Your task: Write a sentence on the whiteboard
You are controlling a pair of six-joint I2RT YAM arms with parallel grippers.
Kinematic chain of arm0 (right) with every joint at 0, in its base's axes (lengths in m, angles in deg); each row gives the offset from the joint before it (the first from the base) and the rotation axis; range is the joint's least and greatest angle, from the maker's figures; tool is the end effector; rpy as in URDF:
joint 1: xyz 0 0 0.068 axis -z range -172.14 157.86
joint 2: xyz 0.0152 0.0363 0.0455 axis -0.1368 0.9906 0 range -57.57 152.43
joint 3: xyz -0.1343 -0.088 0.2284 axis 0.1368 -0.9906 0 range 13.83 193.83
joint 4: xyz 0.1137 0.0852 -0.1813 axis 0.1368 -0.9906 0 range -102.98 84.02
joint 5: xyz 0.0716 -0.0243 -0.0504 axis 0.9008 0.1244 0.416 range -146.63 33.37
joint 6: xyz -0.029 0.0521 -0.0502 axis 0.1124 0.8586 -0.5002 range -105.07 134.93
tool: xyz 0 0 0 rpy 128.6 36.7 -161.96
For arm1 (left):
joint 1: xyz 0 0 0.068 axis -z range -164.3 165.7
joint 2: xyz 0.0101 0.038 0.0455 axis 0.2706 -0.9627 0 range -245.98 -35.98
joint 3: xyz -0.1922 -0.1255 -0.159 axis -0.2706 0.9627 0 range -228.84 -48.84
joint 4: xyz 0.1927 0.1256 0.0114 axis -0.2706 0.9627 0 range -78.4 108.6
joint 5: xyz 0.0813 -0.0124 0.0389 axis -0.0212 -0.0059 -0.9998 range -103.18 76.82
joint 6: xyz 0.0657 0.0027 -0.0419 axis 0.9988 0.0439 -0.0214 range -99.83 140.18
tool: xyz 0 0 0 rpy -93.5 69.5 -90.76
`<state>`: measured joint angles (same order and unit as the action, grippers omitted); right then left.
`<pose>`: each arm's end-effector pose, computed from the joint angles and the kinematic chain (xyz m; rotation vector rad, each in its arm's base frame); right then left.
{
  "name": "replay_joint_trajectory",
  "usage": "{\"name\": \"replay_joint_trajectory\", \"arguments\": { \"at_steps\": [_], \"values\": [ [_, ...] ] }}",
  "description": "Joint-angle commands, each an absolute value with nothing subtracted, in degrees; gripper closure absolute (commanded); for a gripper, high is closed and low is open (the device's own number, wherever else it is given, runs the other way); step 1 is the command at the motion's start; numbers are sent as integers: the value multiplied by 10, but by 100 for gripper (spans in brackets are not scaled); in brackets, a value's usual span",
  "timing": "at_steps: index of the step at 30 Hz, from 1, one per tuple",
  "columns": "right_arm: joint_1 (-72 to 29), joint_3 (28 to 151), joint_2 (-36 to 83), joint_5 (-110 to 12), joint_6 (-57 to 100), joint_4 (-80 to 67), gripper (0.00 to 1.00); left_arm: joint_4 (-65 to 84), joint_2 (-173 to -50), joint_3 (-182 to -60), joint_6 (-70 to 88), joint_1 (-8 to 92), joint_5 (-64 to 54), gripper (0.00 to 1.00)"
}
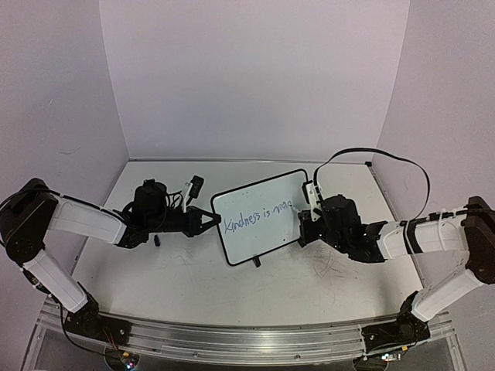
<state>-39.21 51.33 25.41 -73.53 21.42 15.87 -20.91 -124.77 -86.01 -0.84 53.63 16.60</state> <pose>0.2213 0.2095 0.2181 -0.5033 1.9130 0.3191 0.2298 -0.2212 0.2124 0.6704 1.9282 -1.1668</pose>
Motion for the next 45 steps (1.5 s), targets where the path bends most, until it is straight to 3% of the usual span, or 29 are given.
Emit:
{"name": "replay_joint_trajectory", "arguments": {
  "at_steps": [1,45],
  "values": [
    [-393,537,256,-746,207,187,100,-180,-1248,-871,9,536,161,100],
    [-409,497,261,-735,241,148,100,-180,-1251,-870,15,536,163,100]
  ]
}}
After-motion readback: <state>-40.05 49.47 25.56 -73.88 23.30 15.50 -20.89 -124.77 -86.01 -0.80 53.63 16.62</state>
